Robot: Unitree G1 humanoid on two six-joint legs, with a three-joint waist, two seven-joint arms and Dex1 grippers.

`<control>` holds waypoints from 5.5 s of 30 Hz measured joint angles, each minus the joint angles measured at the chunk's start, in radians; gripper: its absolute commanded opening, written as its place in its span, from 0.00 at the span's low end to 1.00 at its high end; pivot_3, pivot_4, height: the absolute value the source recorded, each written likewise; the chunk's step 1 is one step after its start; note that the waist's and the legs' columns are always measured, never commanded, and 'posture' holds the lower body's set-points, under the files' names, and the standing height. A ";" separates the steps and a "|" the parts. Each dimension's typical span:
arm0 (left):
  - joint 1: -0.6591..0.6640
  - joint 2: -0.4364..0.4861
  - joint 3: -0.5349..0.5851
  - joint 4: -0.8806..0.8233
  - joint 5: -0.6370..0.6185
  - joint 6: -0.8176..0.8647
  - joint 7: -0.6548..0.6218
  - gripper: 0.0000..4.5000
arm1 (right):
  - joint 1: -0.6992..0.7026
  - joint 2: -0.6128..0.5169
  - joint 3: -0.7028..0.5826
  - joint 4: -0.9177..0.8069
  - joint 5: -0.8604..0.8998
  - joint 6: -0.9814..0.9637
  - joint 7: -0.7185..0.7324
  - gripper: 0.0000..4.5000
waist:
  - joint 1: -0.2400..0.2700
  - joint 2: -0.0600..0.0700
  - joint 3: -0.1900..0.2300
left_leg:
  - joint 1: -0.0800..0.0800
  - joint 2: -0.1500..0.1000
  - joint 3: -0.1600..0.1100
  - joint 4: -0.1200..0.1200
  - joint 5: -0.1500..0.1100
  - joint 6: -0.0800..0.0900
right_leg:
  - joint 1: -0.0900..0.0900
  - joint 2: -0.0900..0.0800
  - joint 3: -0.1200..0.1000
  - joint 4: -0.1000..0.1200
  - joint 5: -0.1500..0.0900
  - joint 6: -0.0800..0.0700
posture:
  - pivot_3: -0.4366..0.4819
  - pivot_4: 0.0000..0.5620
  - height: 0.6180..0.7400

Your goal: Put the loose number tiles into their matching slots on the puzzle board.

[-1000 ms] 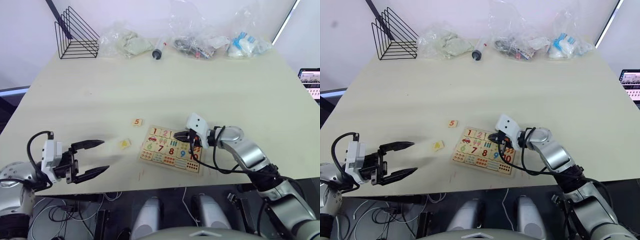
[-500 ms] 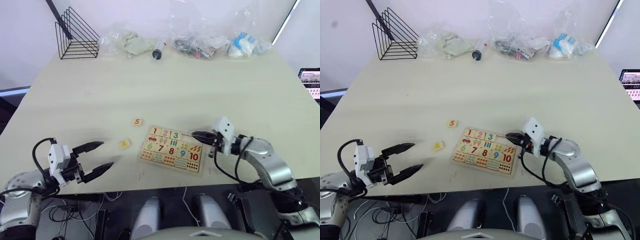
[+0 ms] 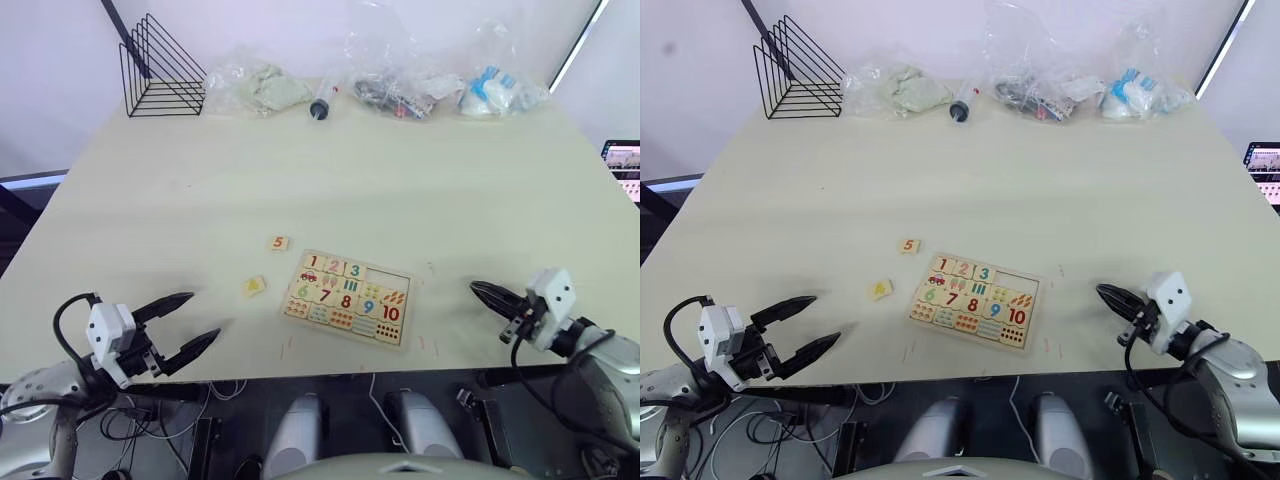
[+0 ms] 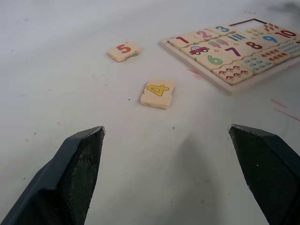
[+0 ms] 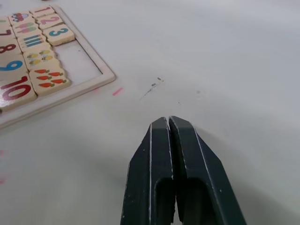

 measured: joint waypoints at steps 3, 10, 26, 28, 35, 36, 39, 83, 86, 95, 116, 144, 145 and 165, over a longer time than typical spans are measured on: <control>0.018 -0.020 0.015 -0.010 0.001 0.001 0.028 1.00 | 0.032 0.001 -0.073 0.064 0.043 -0.074 0.037 0.52 | 0.002 0.000 0.000 | 0.001 0.000 0.000 0.000 0.000 0.000 | 0.001 -0.001 0.000 -0.001 0.000 0.000 | 0.48 0.27 1.00; 0.054 -0.064 0.018 -0.063 0.002 0.005 0.089 1.00 | 0.061 0.000 -0.139 0.148 0.092 -0.170 0.103 0.99 | 0.002 0.000 0.000 | 0.004 0.002 0.001 0.000 0.000 0.000 | 0.004 0.000 0.000 -0.001 0.000 0.000 | 0.48 0.27 1.00; 0.059 -0.082 0.017 -0.093 0.003 0.017 0.116 1.00 | 0.083 0.005 -0.139 0.171 0.140 -0.226 0.169 0.99 | 0.003 0.000 0.000 | 0.011 0.002 0.003 -0.001 0.000 0.000 | 0.010 0.000 0.001 -0.001 -0.001 0.000 | 0.48 0.27 1.00; 0.045 -0.079 0.017 -0.081 0.004 0.016 0.109 1.00 | 0.083 0.006 -0.137 0.176 0.140 -0.233 0.173 0.99 | 0.004 0.000 0.000 | 0.011 0.002 0.003 -0.001 0.000 0.000 | 0.010 0.000 0.001 -0.001 -0.001 0.000 | 0.48 0.27 1.00; 0.022 -0.063 0.017 -0.019 0.010 0.003 0.067 1.00 | 0.079 0.020 -0.134 0.191 0.142 -0.251 0.183 0.99 | 0.003 0.000 0.000 | 0.011 0.002 0.003 -0.001 0.000 0.000 | 0.010 0.001 0.001 -0.001 -0.001 0.000 | 0.48 0.27 1.00; 0.020 -0.061 0.017 -0.016 0.010 0.002 0.063 1.00 | 0.078 0.022 -0.134 0.191 0.142 -0.252 0.185 0.99 | 0.003 0.000 0.000 | 0.011 0.002 0.003 -0.001 0.000 0.000 | 0.010 0.001 0.001 -0.001 -0.001 0.000 | 0.48 0.27 1.00; -0.004 -0.055 0.017 0.008 0.010 -0.004 0.047 1.00 | 0.074 0.023 -0.128 0.191 0.144 -0.260 0.197 0.99 | 0.004 0.000 0.000 | 0.011 0.002 0.003 -0.001 0.000 0.000 | 0.010 0.001 0.001 -0.001 -0.001 0.000 | 0.48 0.27 1.00; -0.565 0.123 -0.360 0.307 0.284 0.088 -0.165 1.00 | -0.191 -0.121 0.004 0.197 0.238 -0.171 0.559 0.99 | 0.003 0.002 0.001 | 0.013 -0.001 0.002 -0.001 0.000 0.000 | 0.012 0.001 0.001 -0.001 0.000 0.000 | 0.48 0.27 1.00; -0.571 0.120 -0.367 0.308 0.284 0.089 -0.163 1.00 | -0.191 -0.116 0.010 0.197 0.236 -0.177 0.563 0.99 | 0.004 0.002 0.001 | 0.012 -0.001 0.002 -0.001 0.000 0.000 | 0.012 0.001 0.001 -0.001 0.000 0.000 | 0.48 0.27 1.00; -0.578 0.112 -0.367 0.337 0.282 0.075 -0.163 0.66 | -0.191 -0.107 0.022 0.216 0.220 -0.202 0.567 1.00 | 0.003 0.002 0.001 | 0.013 -0.001 0.002 -0.001 0.000 0.000 | 0.012 0.001 0.001 -0.001 0.000 0.000 | 0.48 0.27 1.00; -0.607 0.148 -0.378 0.305 0.265 0.052 -0.239 0.21 | -0.150 -0.096 0.022 0.216 0.217 -0.225 0.559 1.00 | 0.004 0.002 0.001 | 0.012 -0.001 0.001 -0.001 0.000 0.000 | 0.012 0.001 0.000 -0.001 0.000 0.000 | 0.48 0.27 1.00; -1.074 -0.018 -0.706 0.040 0.400 0.437 -0.231 0.21 | -0.016 -0.049 -0.002 0.048 0.229 -0.244 0.430 1.00 | 0.002 0.002 0.002 | 0.010 -0.002 -0.001 0.001 0.000 0.000 | 0.012 0.003 0.000 0.000 0.000 0.001 | 0.48 0.27 1.00; -1.087 -0.027 -0.722 0.038 0.405 0.442 -0.232 0.21 | -0.010 -0.049 -0.002 0.041 0.231 -0.244 0.426 1.00 | 0.002 0.002 0.002 | 0.010 -0.002 -0.001 0.001 0.000 0.000 | 0.012 0.003 0.000 0.000 0.000 0.001 | 0.48 0.27 1.00; -1.189 -0.212 -0.966 0.021 0.619 0.570 -0.186 0.21 | 0.056 -0.034 -0.019 0.010 0.237 -0.245 0.369 1.00 | 0.003 0.002 0.002 | 0.010 -0.002 -0.001 0.001 0.000 0.000 | 0.012 0.003 0.001 0.000 0.000 0.001 | 0.48 0.27 1.00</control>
